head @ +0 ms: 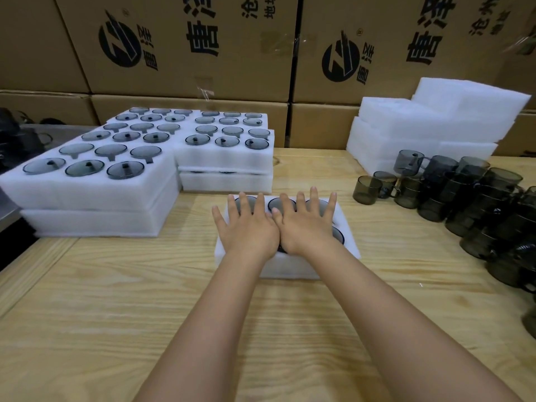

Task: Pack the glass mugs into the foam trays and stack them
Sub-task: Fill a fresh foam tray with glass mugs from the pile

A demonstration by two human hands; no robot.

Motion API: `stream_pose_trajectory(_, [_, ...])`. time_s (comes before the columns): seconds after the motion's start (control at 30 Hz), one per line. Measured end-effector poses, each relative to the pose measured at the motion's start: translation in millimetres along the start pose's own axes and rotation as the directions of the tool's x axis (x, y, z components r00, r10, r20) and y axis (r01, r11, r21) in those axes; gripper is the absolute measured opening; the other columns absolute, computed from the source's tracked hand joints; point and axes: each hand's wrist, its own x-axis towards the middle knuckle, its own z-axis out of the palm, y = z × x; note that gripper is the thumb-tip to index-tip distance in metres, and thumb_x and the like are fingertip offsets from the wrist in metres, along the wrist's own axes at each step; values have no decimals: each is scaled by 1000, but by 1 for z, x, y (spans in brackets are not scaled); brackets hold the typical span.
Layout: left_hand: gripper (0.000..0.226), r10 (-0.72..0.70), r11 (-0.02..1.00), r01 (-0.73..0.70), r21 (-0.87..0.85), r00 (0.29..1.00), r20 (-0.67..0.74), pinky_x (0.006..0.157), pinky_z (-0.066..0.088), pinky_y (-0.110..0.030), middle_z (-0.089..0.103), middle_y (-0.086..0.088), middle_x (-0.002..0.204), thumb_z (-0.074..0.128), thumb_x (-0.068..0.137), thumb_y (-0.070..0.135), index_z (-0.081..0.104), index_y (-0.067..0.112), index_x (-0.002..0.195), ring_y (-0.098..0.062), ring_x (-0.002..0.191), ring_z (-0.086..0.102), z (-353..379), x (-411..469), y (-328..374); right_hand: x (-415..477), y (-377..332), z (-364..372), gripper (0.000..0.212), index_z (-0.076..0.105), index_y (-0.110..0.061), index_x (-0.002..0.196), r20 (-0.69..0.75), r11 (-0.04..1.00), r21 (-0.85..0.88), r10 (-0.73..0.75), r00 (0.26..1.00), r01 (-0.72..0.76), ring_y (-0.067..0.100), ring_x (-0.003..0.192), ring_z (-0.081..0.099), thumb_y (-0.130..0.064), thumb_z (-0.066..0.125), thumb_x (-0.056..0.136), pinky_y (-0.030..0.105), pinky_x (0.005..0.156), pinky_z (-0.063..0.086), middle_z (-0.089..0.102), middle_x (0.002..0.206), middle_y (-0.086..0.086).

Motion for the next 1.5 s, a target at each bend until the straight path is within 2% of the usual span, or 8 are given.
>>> stream_pose_trajectory(0.3, [51,-35,999,37,5,988,-152,111,-8,-62,16,-12,158,17,100,39,26,25,148,-25,147,3,4,-6,2,-1,1,-3,56,4,-26,151,50,993,114,-1,999,-5,31,145,-9,-48,10,99,62,110,-4,-4,159,9])
stream_pose_trajectory(0.53, [42,-64,932,-209,-295,708,-703,107,19,-65,53,-14,135,45,87,24,60,4,121,-32,124,51,19,-42,-19,0,1,0,56,10,-27,150,4,989,147,1,1000,-2,30,145,-7,-48,11,98,60,110,-5,-1,159,7])
stream_pose_trajectory(0.7, [51,-460,471,-229,-852,760,-459,79,39,-8,52,4,128,45,84,37,47,13,129,-16,111,56,21,-40,-39,2,6,1,58,16,-25,149,-2,974,226,-5,1000,5,28,145,-5,-51,16,97,55,112,-3,2,159,6])
stream_pose_trajectory(0.8, [49,-465,363,-196,-911,809,-359,72,38,-8,60,4,118,49,80,41,50,19,124,-2,93,59,24,-32,-41,1,12,-4,55,31,-23,144,-9,908,418,-20,1000,22,23,143,16,-51,26,97,43,114,14,26,154,4])
stream_pose_trajectory(0.93, [39,-462,344,-161,-925,828,-317,74,39,-16,64,8,102,54,75,40,54,26,112,-13,97,60,31,-24,-43,12,48,-21,22,59,-26,105,-154,557,830,228,961,1,-1,71,51,-36,44,95,12,55,36,60,85,-10])
stream_pose_trajectory(1.03, [37,-460,317,-175,-932,831,-313,73,39,-9,63,7,101,53,77,39,55,25,111,1,91,58,32,-21,-42,42,94,-23,29,58,-13,116,-218,637,766,388,895,-89,16,88,57,-28,45,94,25,69,39,59,107,2])
stream_pose_trajectory(1.2, [37,-444,240,-199,-950,848,-289,67,35,2,62,7,102,48,80,34,55,21,113,18,84,54,31,-19,-39,76,155,6,51,34,-1,136,-66,877,446,233,970,-180,33,121,45,-17,52,91,35,89,38,39,139,16])
stream_pose_trajectory(1.5, [34,-371,149,-229,-962,889,-269,68,37,0,61,9,104,50,78,32,57,19,108,18,82,54,30,-19,-37,65,163,9,29,55,-9,118,-203,964,185,228,952,-191,37,105,54,-18,50,91,39,77,46,58,116,17])
